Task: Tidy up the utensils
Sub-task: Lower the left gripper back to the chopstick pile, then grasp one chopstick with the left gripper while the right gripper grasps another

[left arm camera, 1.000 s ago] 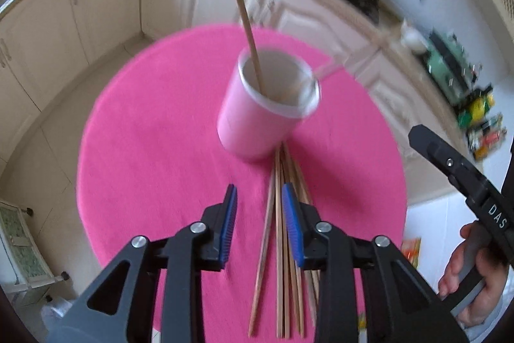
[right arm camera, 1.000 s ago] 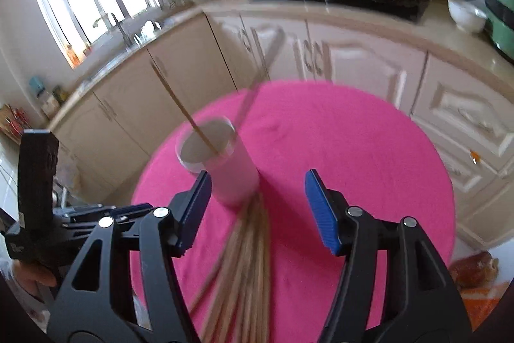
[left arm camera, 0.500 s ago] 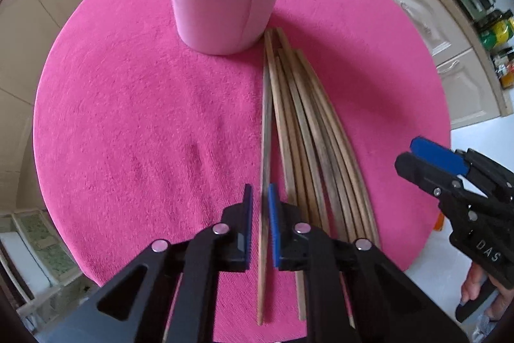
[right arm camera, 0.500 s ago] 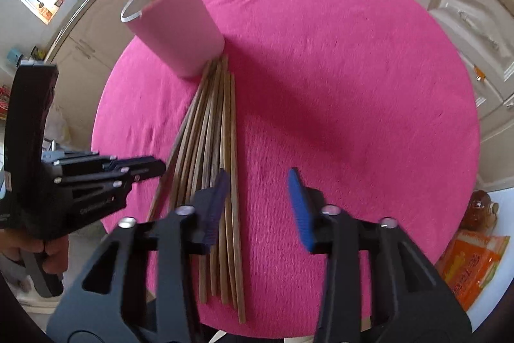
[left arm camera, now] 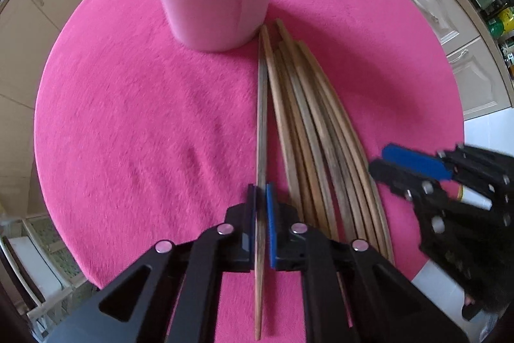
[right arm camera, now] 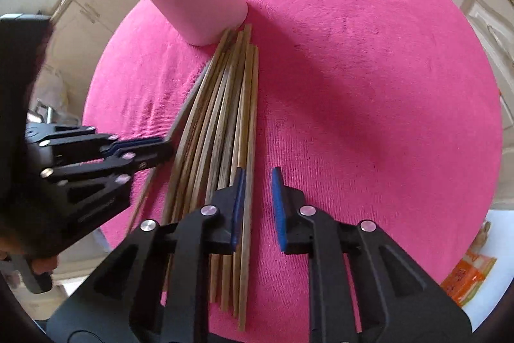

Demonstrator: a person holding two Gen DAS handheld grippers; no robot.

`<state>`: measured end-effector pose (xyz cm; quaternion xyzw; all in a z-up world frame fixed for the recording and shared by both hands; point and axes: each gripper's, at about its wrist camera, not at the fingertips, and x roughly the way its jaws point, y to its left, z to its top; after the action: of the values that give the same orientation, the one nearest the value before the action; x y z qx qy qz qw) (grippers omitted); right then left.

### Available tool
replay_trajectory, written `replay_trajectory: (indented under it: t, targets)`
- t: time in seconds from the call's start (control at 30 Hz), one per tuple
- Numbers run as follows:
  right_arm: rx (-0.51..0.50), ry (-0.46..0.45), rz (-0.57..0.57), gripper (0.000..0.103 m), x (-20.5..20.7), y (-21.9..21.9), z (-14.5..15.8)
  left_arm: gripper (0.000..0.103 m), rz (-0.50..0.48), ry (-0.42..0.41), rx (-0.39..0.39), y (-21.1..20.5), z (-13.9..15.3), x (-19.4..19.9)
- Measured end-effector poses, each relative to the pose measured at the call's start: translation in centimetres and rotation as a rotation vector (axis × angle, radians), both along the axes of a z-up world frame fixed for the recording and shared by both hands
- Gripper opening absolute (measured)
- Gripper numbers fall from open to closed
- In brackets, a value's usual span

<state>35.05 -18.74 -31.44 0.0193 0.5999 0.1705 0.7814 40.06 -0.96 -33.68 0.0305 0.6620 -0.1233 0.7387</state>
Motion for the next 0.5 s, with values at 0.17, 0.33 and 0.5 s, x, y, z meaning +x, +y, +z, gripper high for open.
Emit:
replay_trajectory:
  t: [0.17, 0.33, 0.5]
  targets:
    - [-0.022, 0.017, 0.012, 0.014, 0.6, 0.4, -0.4, 0.006, 0.048, 0.023, -0.028, 1.4, 0.0, -1.3]
    - [-0.059, 0.048, 0.038, 0.014, 1.2, 1.2, -0.3, 0.006, 0.077, 0.032, -0.042, 1.9, 0.0, -1.3]
    - [-0.122, 0.105, 0.053, 0.014, 3.5, 3.1, -0.6, 0.006, 0.081, 0.059, -0.028, 2.4, 0.1, -0.2]
